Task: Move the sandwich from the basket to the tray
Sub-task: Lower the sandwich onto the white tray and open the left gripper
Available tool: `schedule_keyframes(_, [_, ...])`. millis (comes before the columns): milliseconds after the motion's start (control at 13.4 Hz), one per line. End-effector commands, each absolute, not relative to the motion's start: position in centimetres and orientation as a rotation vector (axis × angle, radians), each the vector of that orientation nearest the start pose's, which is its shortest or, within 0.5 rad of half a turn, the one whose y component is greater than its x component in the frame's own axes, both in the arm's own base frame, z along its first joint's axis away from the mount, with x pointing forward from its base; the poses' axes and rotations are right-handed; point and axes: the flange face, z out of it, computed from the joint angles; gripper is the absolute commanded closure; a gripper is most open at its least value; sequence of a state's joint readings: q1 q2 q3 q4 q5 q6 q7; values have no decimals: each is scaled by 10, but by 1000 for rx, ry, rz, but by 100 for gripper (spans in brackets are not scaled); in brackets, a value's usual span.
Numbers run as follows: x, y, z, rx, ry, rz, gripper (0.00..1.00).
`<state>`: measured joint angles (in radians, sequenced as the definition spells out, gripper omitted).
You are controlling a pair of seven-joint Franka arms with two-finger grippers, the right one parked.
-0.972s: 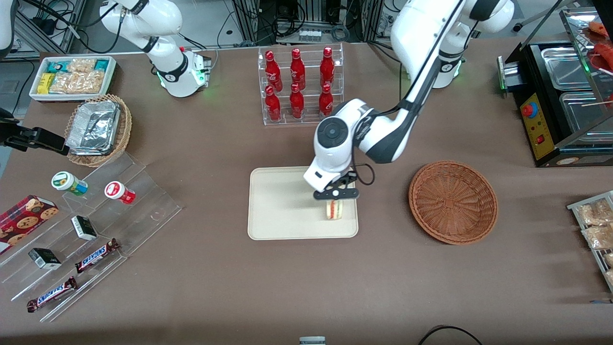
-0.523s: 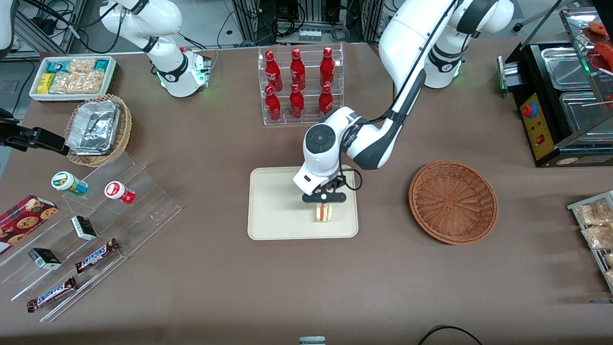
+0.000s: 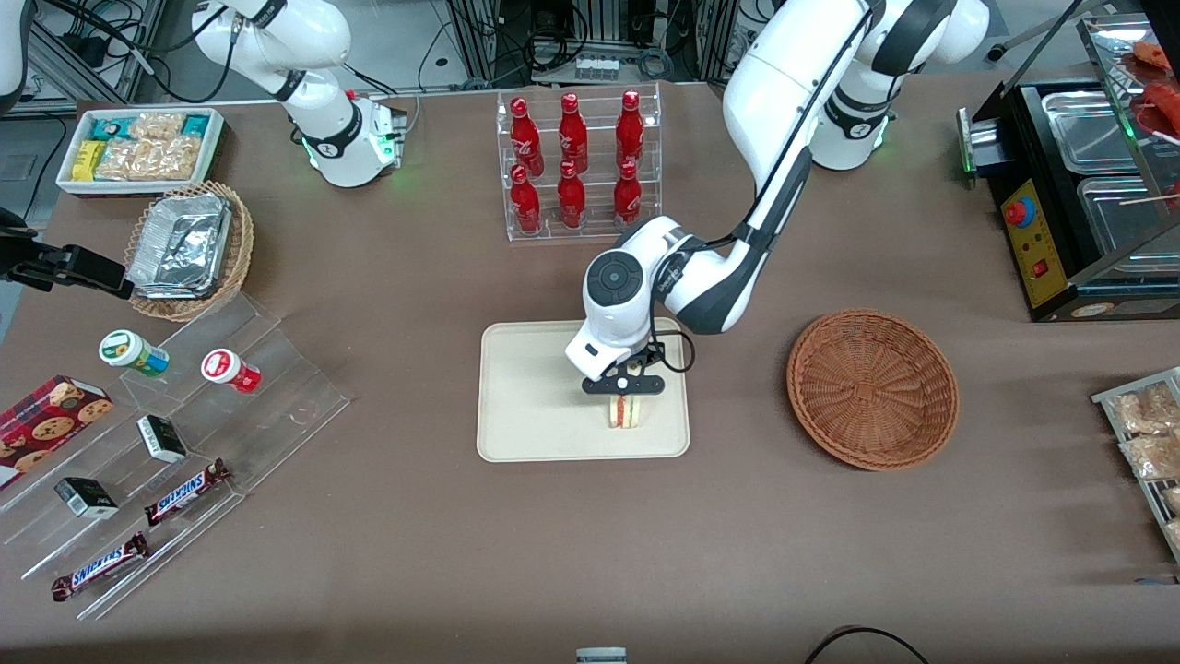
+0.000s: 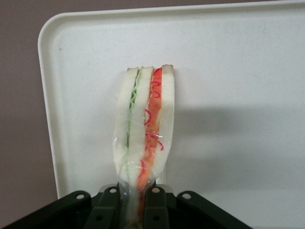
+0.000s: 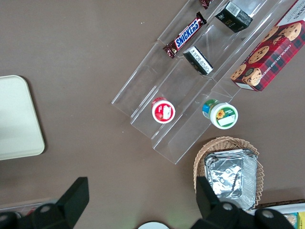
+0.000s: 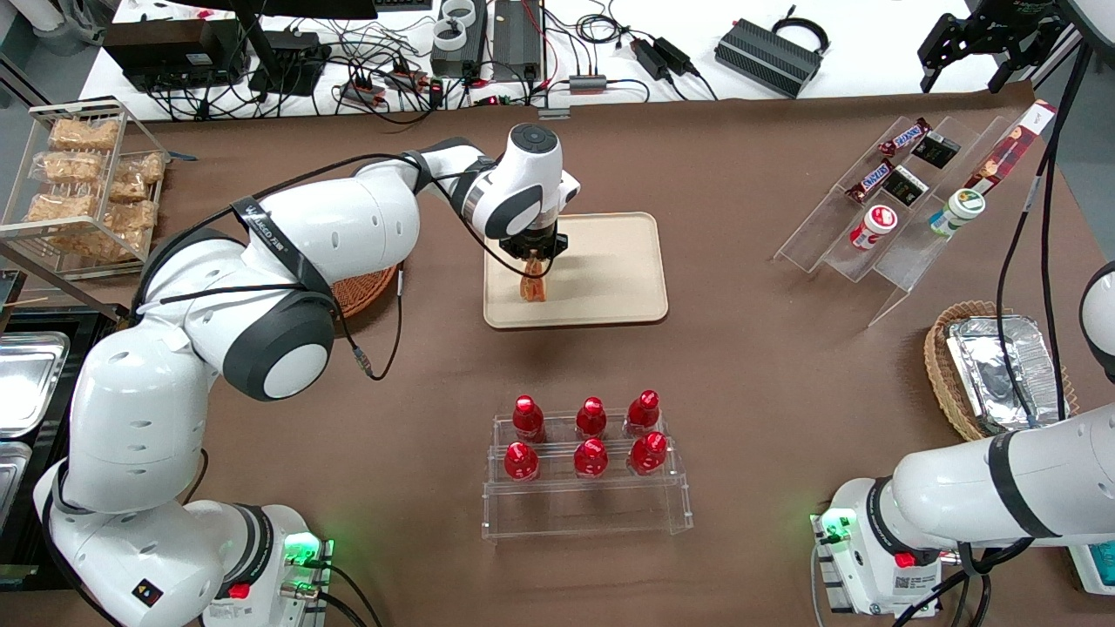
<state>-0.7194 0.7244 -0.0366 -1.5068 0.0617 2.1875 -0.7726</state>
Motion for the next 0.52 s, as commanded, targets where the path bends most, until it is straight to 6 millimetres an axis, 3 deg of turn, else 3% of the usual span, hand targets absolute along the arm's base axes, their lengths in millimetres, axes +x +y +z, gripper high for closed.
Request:
schedule_keyframes(0, [520,-492,234,-3100,30,7,0])
schedule_keyframes(449, [526,-491,249,-3113,0,-11,0])
